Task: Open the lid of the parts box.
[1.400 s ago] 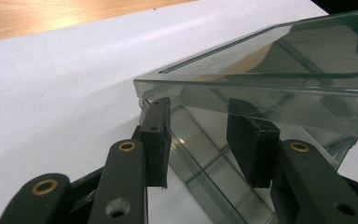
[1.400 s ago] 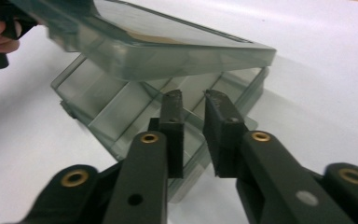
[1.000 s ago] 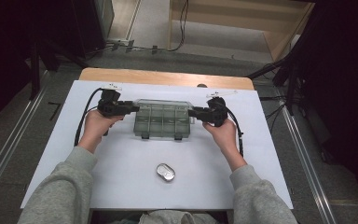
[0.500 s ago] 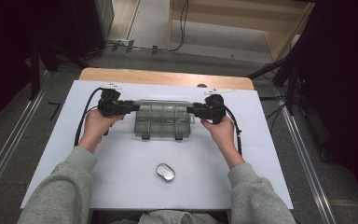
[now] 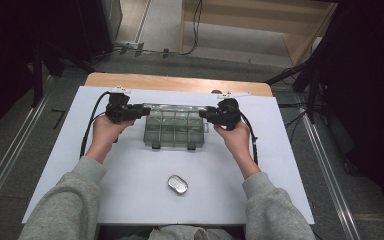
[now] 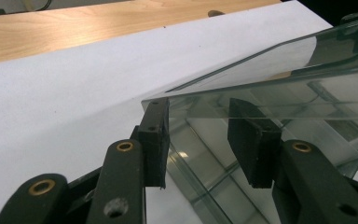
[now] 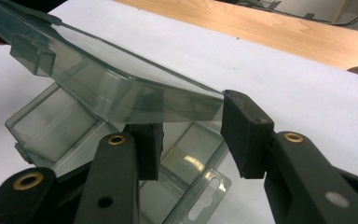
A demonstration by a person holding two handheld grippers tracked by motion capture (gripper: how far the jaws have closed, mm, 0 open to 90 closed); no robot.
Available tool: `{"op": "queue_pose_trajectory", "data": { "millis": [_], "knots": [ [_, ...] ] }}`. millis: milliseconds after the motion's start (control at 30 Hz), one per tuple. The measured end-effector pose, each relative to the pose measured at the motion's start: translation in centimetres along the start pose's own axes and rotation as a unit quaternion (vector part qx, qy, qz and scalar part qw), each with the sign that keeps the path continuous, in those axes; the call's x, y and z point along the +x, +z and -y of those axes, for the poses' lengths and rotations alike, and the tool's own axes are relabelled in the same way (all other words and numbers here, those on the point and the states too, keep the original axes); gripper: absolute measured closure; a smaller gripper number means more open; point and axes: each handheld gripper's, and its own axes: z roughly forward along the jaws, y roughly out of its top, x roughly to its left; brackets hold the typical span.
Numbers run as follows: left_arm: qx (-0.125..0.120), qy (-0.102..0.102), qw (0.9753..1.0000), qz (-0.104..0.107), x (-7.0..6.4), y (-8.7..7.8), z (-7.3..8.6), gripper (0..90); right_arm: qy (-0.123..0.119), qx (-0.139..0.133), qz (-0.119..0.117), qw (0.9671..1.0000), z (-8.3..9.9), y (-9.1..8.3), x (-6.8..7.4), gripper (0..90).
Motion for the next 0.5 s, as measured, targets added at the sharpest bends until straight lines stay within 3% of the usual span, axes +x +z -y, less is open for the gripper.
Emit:
{"op": "queue_pose_trajectory", "data": {
  "millis": [500],
  "knots": [
    [-0.005,-0.013,0.9999,-0.004,0.08,0.21,-0.59,58.0,-0.002,-0.011,0.003,0.9999,-0.94,0.27,-0.38,56.8]
  ]
}}
